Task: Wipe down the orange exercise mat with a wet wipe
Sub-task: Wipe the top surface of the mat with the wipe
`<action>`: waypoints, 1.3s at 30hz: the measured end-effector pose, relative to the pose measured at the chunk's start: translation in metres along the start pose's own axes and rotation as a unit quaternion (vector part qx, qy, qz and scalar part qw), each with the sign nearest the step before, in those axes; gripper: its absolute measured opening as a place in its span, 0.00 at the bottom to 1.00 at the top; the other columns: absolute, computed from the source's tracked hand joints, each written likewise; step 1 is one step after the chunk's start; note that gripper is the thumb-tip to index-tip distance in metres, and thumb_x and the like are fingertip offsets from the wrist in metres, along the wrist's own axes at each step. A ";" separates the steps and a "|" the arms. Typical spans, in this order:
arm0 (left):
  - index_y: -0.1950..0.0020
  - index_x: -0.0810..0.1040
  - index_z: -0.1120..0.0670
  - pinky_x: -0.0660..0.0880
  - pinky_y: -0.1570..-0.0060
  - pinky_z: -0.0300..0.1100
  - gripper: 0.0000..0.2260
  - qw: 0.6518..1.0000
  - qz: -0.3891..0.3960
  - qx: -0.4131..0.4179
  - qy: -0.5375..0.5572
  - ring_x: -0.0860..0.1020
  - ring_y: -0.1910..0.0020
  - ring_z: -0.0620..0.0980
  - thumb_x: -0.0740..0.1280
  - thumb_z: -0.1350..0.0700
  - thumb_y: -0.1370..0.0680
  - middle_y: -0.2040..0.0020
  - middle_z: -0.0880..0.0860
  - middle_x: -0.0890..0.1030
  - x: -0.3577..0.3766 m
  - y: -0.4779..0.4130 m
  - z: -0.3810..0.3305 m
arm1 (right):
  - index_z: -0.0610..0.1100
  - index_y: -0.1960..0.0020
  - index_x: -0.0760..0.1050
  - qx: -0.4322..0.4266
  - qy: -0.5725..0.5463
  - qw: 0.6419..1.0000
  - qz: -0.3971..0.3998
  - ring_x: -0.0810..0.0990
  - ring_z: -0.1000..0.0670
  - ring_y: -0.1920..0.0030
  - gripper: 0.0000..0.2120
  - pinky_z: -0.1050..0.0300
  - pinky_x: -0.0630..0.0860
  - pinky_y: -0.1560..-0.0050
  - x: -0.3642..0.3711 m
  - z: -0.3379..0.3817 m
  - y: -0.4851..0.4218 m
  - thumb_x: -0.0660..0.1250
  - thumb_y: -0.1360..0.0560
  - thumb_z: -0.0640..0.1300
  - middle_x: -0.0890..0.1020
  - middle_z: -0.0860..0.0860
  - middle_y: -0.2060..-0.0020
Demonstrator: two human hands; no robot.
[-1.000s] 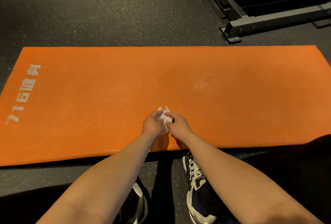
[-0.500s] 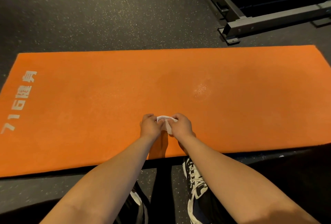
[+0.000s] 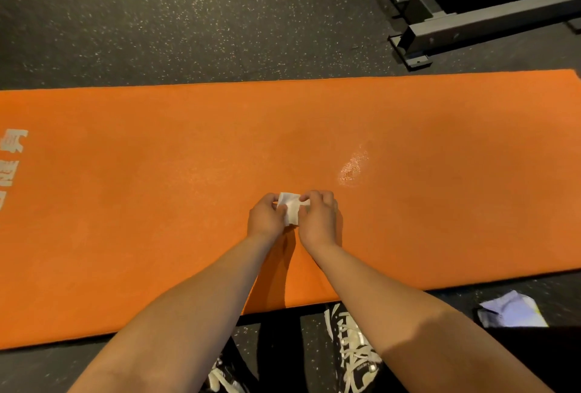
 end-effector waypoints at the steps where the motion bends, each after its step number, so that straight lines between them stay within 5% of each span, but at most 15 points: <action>1: 0.43 0.79 0.55 0.69 0.62 0.42 0.08 1.000 0.001 0.007 0.003 0.79 0.57 0.54 0.63 0.61 0.19 0.54 0.53 0.82 0.001 -0.005 -0.001 | 0.45 0.41 0.78 -0.013 -0.002 1.000 0.020 0.74 0.43 0.42 0.13 0.50 0.72 0.42 0.005 0.000 -0.004 0.62 0.22 0.35 0.73 0.46 0.39; 7: 0.35 0.79 0.54 0.73 0.46 0.40 0.14 0.998 0.012 0.047 0.031 0.79 0.43 0.52 0.59 0.62 0.17 0.41 0.54 0.82 0.001 -0.035 -0.003 | 0.45 0.25 0.69 -0.120 0.051 0.985 0.115 0.66 0.42 0.27 0.22 0.47 0.65 0.26 0.039 0.000 -0.027 0.59 0.18 0.42 0.70 0.45 0.27; 12: 0.24 0.70 0.54 0.55 0.23 0.50 0.20 0.977 -0.058 0.099 -0.178 0.59 0.22 0.58 0.59 0.58 0.17 0.21 0.56 0.64 -0.004 -0.060 0.012 | 0.42 0.18 0.54 -0.163 0.153 0.961 0.162 0.45 0.44 0.18 0.28 0.49 0.51 0.20 0.052 -0.003 -0.052 0.56 0.17 0.42 0.52 0.43 0.19; 17: 0.19 0.60 0.51 0.50 0.22 0.52 0.25 0.948 -0.041 0.105 -0.298 0.52 0.20 0.60 0.57 0.50 0.17 0.18 0.56 0.53 -0.012 -0.069 0.036 | 0.39 0.18 0.45 -0.043 0.195 0.975 0.096 0.36 0.41 0.19 0.28 0.46 0.44 0.20 0.049 -0.009 -0.083 0.49 0.14 0.47 0.42 0.39 0.19; 23: 0.18 0.57 0.47 0.47 0.22 0.50 0.25 0.956 -0.033 0.101 -0.273 0.48 0.20 0.55 0.57 0.49 0.16 0.17 0.51 0.49 -0.016 -0.061 0.034 | 0.48 0.17 0.45 -0.209 0.209 0.937 0.187 0.35 0.46 0.19 0.28 0.46 0.43 0.19 0.067 0.003 -0.074 0.50 0.14 0.48 0.40 0.44 0.18; 28: 0.17 0.51 0.47 0.45 0.21 0.49 0.26 0.946 -0.015 0.083 -0.312 0.43 0.19 0.55 0.53 0.48 0.15 0.17 0.51 0.43 -0.014 -0.059 0.030 | 0.45 0.17 0.40 -0.035 0.212 0.971 0.107 0.33 0.44 0.20 0.29 0.47 0.40 0.20 0.045 -0.003 -0.087 0.47 0.14 0.49 0.38 0.42 0.19; 34: 0.17 0.45 0.46 0.42 0.21 0.49 0.25 0.931 0.009 0.071 -0.357 0.39 0.19 0.54 0.47 0.46 0.14 0.18 0.52 0.39 -0.012 -0.060 0.032 | 0.50 0.17 0.44 -0.162 0.199 0.947 0.193 0.32 0.49 0.20 0.27 0.48 0.39 0.20 0.061 0.008 -0.061 0.47 0.14 0.50 0.37 0.48 0.19; 39: 0.17 0.43 0.46 0.42 0.21 0.50 0.25 0.926 0.020 0.057 -0.373 0.39 0.19 0.56 0.47 0.48 0.14 0.18 0.52 0.37 -0.012 -0.059 0.025 | 0.47 0.17 0.46 -0.016 0.204 0.972 0.114 0.37 0.47 0.19 0.29 0.46 0.41 0.20 0.043 -0.002 -0.074 0.50 0.15 0.48 0.41 0.45 0.18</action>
Point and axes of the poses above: each hand's wrist, its own y-axis away from the middle knuckle, its own x-axis out of the palm, z = x × y, the point moved 2 cm from there along -y, towards the middle knuckle
